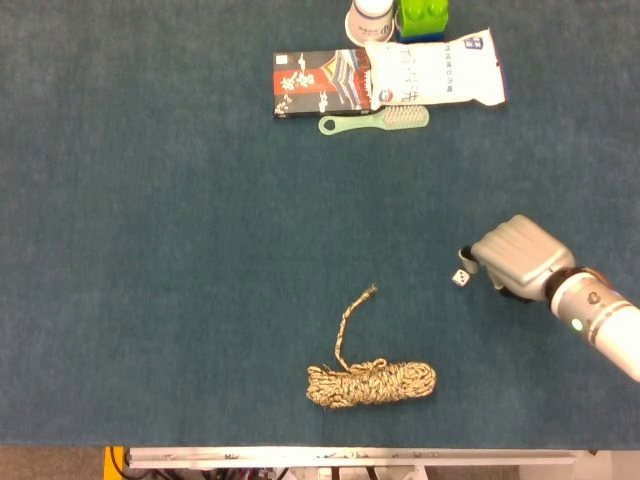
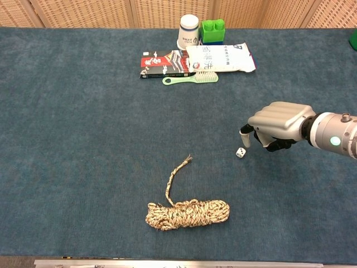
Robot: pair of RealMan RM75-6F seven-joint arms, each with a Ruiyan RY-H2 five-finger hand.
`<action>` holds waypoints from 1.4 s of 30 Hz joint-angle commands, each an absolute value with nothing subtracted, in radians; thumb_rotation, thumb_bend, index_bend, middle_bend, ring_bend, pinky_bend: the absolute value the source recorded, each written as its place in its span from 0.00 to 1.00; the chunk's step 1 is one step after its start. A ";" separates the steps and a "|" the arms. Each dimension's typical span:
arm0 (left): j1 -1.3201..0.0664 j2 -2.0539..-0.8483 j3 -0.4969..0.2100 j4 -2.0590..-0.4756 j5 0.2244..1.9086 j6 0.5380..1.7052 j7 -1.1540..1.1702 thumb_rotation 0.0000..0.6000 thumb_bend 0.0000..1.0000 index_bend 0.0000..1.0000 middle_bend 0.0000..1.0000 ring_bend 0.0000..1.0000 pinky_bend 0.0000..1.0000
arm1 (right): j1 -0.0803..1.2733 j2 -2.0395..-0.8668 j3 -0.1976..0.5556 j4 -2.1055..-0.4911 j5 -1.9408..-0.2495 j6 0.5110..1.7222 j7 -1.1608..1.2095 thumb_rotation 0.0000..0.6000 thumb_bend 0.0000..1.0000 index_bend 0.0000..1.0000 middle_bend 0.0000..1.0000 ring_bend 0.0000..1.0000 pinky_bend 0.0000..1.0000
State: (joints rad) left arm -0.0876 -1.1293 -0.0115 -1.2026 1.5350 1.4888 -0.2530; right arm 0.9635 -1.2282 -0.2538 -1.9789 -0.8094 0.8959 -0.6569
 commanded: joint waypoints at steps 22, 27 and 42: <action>-0.107 -1.091 -0.031 -1.410 1.568 1.526 -0.140 1.00 0.14 0.52 0.36 0.29 0.46 | 0.399 -1.146 -0.256 -1.876 -1.481 1.656 -0.693 1.00 0.98 0.40 0.73 0.83 0.97; -0.118 -1.091 -0.035 -1.476 1.585 1.530 -0.075 1.00 0.14 0.52 0.36 0.29 0.47 | 0.305 -1.140 -0.230 -1.827 -1.471 1.720 -0.635 1.00 0.86 0.40 0.60 0.66 0.88; -0.119 -1.091 -0.070 -1.598 1.526 1.535 -0.009 1.00 0.14 0.52 0.36 0.29 0.47 | 0.088 -1.187 -0.070 -1.630 -1.415 1.898 -0.368 1.00 0.69 0.40 0.41 0.40 0.40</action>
